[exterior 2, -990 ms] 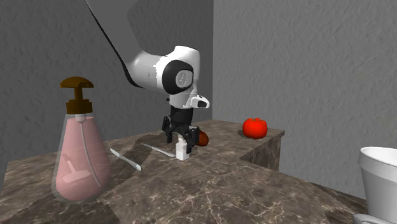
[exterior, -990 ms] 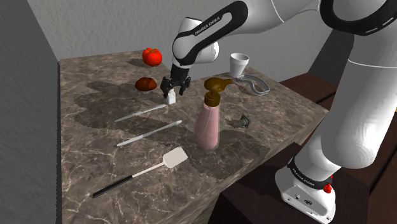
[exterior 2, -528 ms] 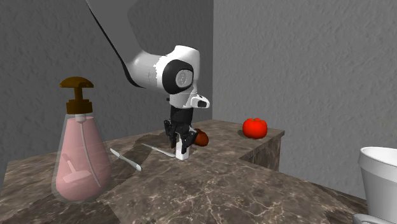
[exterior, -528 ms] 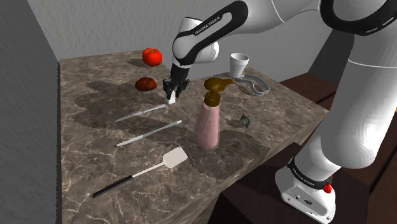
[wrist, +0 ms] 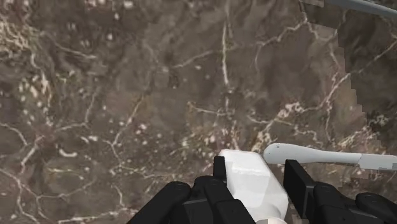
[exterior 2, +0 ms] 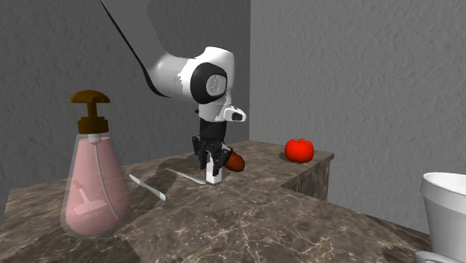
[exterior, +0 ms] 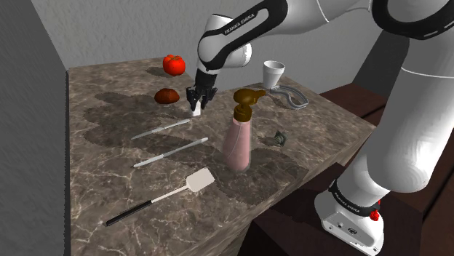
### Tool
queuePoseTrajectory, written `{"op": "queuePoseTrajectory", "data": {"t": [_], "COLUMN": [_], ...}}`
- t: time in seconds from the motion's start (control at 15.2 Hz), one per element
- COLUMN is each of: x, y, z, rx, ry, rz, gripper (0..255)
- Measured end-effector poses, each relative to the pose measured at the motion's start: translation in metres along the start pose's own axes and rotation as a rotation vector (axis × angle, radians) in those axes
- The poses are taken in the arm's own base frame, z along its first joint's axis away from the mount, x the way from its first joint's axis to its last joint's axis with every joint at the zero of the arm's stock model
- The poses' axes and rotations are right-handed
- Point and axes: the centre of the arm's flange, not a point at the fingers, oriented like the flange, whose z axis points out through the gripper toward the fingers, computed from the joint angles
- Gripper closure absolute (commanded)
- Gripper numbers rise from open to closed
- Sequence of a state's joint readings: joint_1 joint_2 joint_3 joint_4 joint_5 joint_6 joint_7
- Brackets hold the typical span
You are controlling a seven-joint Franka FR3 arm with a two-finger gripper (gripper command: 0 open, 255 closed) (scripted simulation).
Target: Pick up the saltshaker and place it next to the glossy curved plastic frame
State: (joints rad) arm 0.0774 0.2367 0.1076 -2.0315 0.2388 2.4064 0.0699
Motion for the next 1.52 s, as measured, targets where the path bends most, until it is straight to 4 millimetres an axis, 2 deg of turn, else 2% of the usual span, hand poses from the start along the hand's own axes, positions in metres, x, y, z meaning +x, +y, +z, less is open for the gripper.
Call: {"op": "queuePoseTrajectory", "data": {"t": [1.52], "x": [0.013], "y": [-0.026], "z": [-0.119], "rx": [0.000], "ry": [0.000], "rz": [0.000], "gripper": [255]}}
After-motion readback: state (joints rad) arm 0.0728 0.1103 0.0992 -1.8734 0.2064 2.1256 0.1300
